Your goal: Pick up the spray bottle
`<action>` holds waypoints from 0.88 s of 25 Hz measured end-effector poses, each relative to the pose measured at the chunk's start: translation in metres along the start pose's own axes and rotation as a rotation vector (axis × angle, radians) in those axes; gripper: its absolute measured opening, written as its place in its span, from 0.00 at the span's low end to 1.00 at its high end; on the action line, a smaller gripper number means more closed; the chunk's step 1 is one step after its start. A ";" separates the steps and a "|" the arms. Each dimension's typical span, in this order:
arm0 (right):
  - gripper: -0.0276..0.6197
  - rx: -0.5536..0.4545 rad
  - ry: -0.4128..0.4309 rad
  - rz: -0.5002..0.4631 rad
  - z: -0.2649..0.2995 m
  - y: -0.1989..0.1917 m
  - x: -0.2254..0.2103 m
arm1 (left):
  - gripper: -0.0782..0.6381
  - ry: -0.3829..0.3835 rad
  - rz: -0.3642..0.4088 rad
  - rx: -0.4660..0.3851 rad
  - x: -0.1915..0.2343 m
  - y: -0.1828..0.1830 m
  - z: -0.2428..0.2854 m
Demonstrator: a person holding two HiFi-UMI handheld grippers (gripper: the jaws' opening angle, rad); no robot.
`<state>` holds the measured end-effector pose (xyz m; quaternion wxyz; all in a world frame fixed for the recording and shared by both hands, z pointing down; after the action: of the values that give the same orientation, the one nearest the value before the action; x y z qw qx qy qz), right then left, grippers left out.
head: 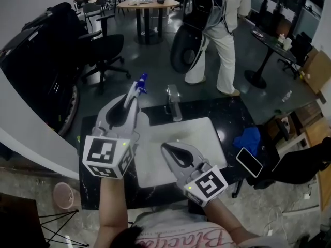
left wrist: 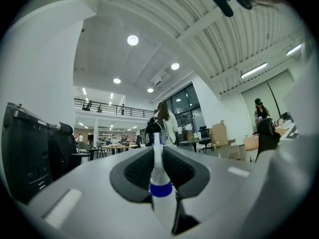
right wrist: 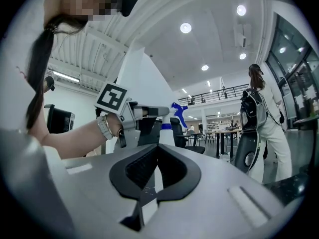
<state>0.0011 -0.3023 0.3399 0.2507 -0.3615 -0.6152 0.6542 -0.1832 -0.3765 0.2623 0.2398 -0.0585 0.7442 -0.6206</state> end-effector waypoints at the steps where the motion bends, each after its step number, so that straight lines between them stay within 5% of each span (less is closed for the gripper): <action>1: 0.05 0.002 -0.004 0.001 -0.002 -0.001 0.002 | 0.19 -0.005 0.003 -0.006 -0.002 0.002 -0.007; 10: 0.05 -0.098 -0.023 -0.032 -0.024 0.004 0.031 | 0.19 -0.017 -0.013 -0.076 -0.023 0.016 -0.064; 22: 0.04 -0.049 0.046 -0.057 -0.048 0.002 0.048 | 0.19 0.028 -0.023 -0.093 -0.048 0.031 -0.093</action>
<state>0.0094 -0.2360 0.3312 0.2743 -0.3648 -0.6353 0.6229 -0.1749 -0.2680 0.2570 0.2192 -0.0692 0.7748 -0.5889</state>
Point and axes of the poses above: the fingertips, and each gripper's own axes: z forward along the fingers, x to its left, y out of its top, the point moved 9 cm from there along -z, backward along the fingers, and after that the axes turned 11 degrees about z, right-handed, at the moved point
